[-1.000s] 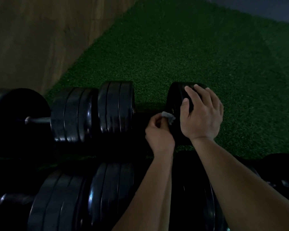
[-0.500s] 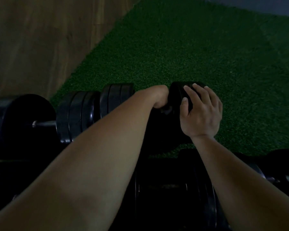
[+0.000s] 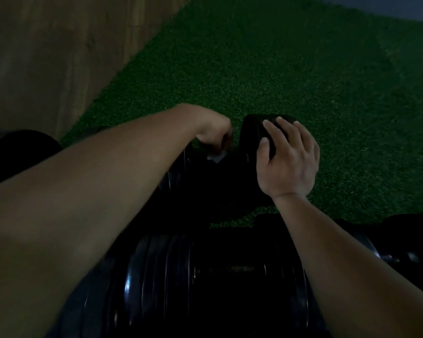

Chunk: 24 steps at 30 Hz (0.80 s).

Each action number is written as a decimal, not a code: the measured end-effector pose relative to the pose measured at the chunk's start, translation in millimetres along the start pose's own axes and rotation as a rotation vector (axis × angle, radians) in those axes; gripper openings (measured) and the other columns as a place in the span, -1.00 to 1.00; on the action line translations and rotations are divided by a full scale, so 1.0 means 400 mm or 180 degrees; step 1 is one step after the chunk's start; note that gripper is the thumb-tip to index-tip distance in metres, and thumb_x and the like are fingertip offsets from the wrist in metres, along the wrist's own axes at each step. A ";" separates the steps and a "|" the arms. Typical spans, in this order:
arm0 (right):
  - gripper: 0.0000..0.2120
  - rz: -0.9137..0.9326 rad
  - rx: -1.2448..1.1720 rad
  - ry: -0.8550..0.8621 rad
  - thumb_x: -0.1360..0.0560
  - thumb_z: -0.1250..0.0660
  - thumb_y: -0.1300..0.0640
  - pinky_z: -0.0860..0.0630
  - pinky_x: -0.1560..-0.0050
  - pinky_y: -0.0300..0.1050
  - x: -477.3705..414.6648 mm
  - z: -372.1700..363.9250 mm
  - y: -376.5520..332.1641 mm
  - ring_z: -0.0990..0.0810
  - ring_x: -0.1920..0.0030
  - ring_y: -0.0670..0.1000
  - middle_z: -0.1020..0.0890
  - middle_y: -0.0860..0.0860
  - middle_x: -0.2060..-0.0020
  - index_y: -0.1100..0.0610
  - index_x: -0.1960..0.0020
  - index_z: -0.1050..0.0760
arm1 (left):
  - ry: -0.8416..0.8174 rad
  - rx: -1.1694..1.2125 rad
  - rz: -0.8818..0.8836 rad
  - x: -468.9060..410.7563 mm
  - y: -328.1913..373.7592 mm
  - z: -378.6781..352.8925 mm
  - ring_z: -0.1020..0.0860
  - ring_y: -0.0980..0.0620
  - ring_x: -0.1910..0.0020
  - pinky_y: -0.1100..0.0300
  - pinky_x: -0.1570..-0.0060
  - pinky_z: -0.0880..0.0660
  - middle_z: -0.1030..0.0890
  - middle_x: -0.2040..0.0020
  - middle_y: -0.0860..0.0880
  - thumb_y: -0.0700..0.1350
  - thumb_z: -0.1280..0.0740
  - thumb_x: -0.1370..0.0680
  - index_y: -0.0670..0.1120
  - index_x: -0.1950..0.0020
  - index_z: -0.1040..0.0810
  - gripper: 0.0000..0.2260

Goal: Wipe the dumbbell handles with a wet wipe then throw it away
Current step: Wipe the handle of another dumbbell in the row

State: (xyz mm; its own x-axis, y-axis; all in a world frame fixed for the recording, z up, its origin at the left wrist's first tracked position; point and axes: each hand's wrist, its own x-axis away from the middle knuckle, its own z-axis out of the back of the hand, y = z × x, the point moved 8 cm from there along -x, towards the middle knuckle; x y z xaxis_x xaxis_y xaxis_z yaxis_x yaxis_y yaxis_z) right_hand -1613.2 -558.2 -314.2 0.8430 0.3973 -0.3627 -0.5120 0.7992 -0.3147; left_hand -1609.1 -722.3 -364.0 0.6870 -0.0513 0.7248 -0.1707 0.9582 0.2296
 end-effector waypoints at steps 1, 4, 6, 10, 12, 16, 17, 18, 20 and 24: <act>-0.59 0.0002 0.0014 -0.0026 -0.60 -0.09 -0.12 -0.21 -0.47 0.09 0.000 -0.001 0.000 -0.32 -0.47 0.08 -0.47 -0.06 -0.40 -0.08 -0.38 -0.47 | -0.0232 -0.0136 -0.0013 0.006 -0.009 -0.012 -0.61 0.18 0.30 0.41 0.41 -0.45 -0.68 0.31 0.12 -0.24 -0.40 -0.49 -0.08 0.11 -0.73 -0.88; -0.58 -0.0012 0.0029 -0.0076 -0.60 -0.07 -0.13 -0.18 -0.47 0.08 -0.002 -0.004 0.000 -0.30 -0.48 0.07 -0.46 -0.07 -0.41 -0.08 -0.39 -0.46 | -0.0780 -0.0671 0.0113 0.012 -0.044 -0.042 -0.68 0.03 0.14 0.19 0.09 -0.59 -0.72 0.19 0.03 -0.20 -0.40 -0.54 -0.05 0.15 -0.74 -0.86; -0.58 -0.0003 0.0010 -0.0055 -0.60 -0.08 -0.12 -0.20 -0.46 0.08 -0.001 -0.003 -0.001 -0.31 -0.47 0.08 -0.47 -0.06 -0.40 -0.07 -0.39 -0.47 | -0.1011 -0.0714 0.0190 0.003 -0.058 -0.068 -0.68 -0.07 0.03 -0.01 -0.10 -0.60 -0.73 0.12 -0.02 -0.21 -0.40 -0.54 -0.04 0.19 -0.73 -0.83; -0.58 0.0024 0.0011 0.0016 -0.60 -0.09 -0.12 -0.22 -0.46 0.08 0.001 0.000 0.000 -0.33 -0.46 0.09 -0.48 -0.05 -0.39 -0.06 -0.37 -0.49 | -0.0526 -0.0322 0.0153 0.012 -0.038 -0.030 -0.67 0.07 0.17 0.21 0.21 -0.59 -0.71 0.24 0.06 -0.21 -0.43 -0.50 -0.07 0.09 -0.74 -0.91; -0.58 0.0035 0.0015 0.0012 -0.60 -0.09 -0.12 -0.22 -0.46 0.08 -0.002 -0.001 0.000 -0.33 -0.46 0.09 -0.49 -0.05 -0.39 -0.06 -0.37 -0.49 | 0.0203 -0.0082 0.0069 0.020 -0.011 0.022 -0.60 0.06 0.20 0.17 0.27 -0.50 -0.67 0.19 0.05 -0.18 -0.41 -0.50 -0.01 0.02 -0.69 -0.87; -0.58 -0.0006 0.0038 -0.0029 -0.60 -0.09 -0.12 -0.20 -0.47 0.07 -0.004 -0.003 0.000 -0.32 -0.47 0.07 -0.48 -0.06 -0.40 -0.07 -0.38 -0.48 | 0.0737 0.0341 0.0229 0.011 0.018 0.011 -0.61 -0.04 0.14 0.17 0.23 -0.48 -0.65 0.14 -0.03 -0.14 -0.45 -0.48 -0.03 -0.04 -0.67 -0.85; -0.58 -0.0020 0.0034 -0.0022 -0.60 -0.09 -0.12 -0.20 -0.47 0.07 -0.003 -0.003 0.000 -0.32 -0.47 0.07 -0.48 -0.06 -0.40 -0.07 -0.38 -0.48 | 0.0773 0.0454 0.0287 0.011 0.018 0.001 -0.62 -0.04 0.12 0.18 0.22 -0.50 -0.67 0.11 -0.05 -0.13 -0.47 -0.46 -0.04 -0.04 -0.67 -0.83; -0.59 -0.0026 0.0026 -0.0010 -0.60 -0.10 -0.11 -0.20 -0.47 0.07 -0.001 -0.002 0.000 -0.32 -0.47 0.07 -0.48 -0.06 -0.40 -0.07 -0.37 -0.49 | 0.0795 0.0569 0.0318 0.015 0.018 -0.006 -0.63 -0.05 0.10 0.17 0.19 -0.52 -0.67 0.08 -0.06 -0.12 -0.48 -0.46 -0.03 -0.05 -0.68 -0.82; -0.59 -0.0024 0.0018 0.0007 -0.60 -0.11 -0.11 -0.22 -0.47 0.08 0.002 -0.001 0.000 -0.33 -0.46 0.08 -0.48 -0.05 -0.40 -0.06 -0.37 -0.50 | 0.0788 0.0517 0.0311 0.025 0.023 -0.011 -0.63 -0.07 0.08 0.10 0.12 -0.58 -0.66 0.07 -0.07 -0.14 -0.47 -0.47 -0.03 -0.04 -0.67 -0.84; -0.59 -0.0024 -0.0004 -0.0004 -0.60 -0.10 -0.12 -0.22 -0.47 0.07 0.000 0.002 0.000 -0.33 -0.46 0.07 -0.48 -0.06 -0.40 -0.07 -0.38 -0.49 | 0.0660 -0.0051 0.0256 0.048 0.034 -0.010 -0.60 -0.10 0.15 0.01 0.15 -0.59 -0.58 0.14 -0.09 -0.22 -0.39 -0.50 -0.07 0.05 -0.61 -0.92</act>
State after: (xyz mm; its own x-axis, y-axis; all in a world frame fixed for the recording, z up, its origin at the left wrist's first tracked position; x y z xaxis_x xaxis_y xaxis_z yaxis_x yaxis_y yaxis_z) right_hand -1613.0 -557.9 -313.7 0.8471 0.3916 -0.3592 -0.5058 0.8017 -0.3185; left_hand -1595.3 -709.1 -349.7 0.8025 0.0829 0.5909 -0.2208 0.9613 0.1650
